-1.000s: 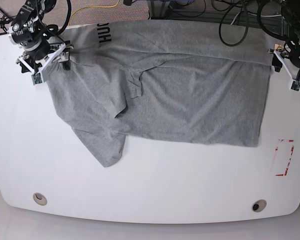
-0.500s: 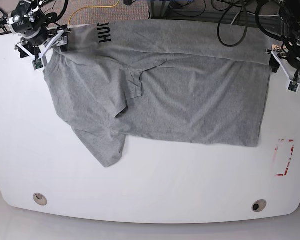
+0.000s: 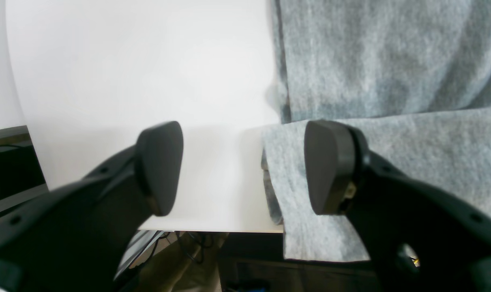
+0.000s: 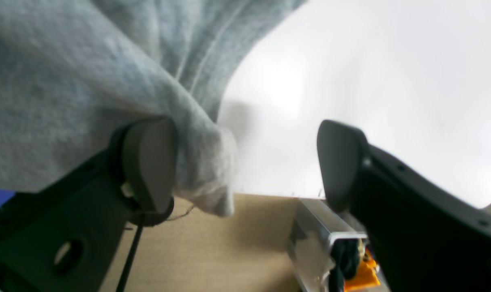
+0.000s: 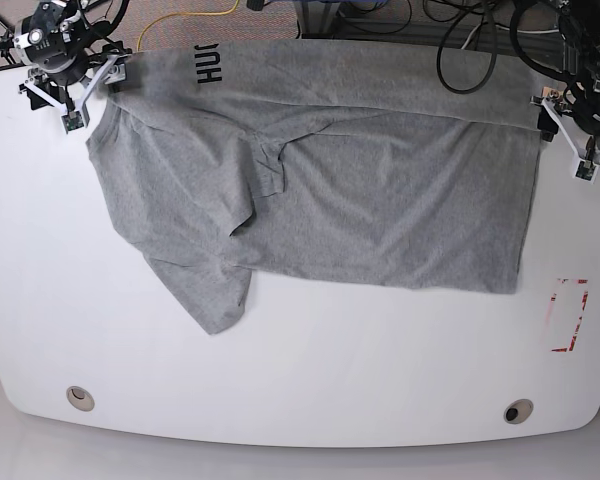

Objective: Fold the T-shirt properly
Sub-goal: 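Carry the right gripper's hem corner along the shirt side toward the sleeve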

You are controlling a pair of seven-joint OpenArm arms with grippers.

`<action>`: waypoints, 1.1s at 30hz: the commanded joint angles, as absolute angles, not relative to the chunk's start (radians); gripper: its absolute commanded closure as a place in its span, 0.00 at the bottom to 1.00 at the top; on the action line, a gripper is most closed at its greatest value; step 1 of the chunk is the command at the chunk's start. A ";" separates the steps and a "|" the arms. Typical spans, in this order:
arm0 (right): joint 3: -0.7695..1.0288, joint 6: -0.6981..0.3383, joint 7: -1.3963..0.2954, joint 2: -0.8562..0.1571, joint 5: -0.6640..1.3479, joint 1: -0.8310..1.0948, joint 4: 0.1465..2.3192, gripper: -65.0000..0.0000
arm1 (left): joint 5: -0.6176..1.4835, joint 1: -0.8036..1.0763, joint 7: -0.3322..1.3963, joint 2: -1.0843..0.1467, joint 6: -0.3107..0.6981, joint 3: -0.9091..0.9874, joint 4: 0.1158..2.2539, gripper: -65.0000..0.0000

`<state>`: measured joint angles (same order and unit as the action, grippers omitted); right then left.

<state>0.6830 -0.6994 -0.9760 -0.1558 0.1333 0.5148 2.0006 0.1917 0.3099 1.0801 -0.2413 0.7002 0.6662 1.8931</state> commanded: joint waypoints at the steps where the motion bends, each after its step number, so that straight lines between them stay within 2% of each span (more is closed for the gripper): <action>1: 0.690 -0.698 -0.949 -0.176 0.139 0.512 2.023 0.22 | 0.196 0.297 1.067 -0.257 0.698 0.670 1.908 0.34; 10: 0.687 -0.698 -0.952 -0.185 0.140 0.441 2.023 0.22 | 0.196 0.275 1.067 -0.257 0.698 0.676 1.908 0.34; 20: 0.682 -0.698 -0.954 -0.154 0.140 0.254 2.008 0.22 | 0.196 0.268 1.066 -0.259 0.698 0.673 1.906 0.34; 26: 0.653 -0.698 -0.954 -0.139 0.134 0.084 1.916 0.22 | 0.194 0.243 1.066 -0.259 0.698 0.671 1.908 0.34; 33: 0.619 -0.698 -0.949 -0.147 0.133 -0.110 1.707 0.22 | 0.194 0.229 1.066 -0.259 0.698 0.676 1.908 0.34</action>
<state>0.6167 -0.7029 -0.9688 -0.1268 0.1333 -0.0326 1.7691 0.1913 0.2462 1.0779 -0.2417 0.7002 0.6666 1.8931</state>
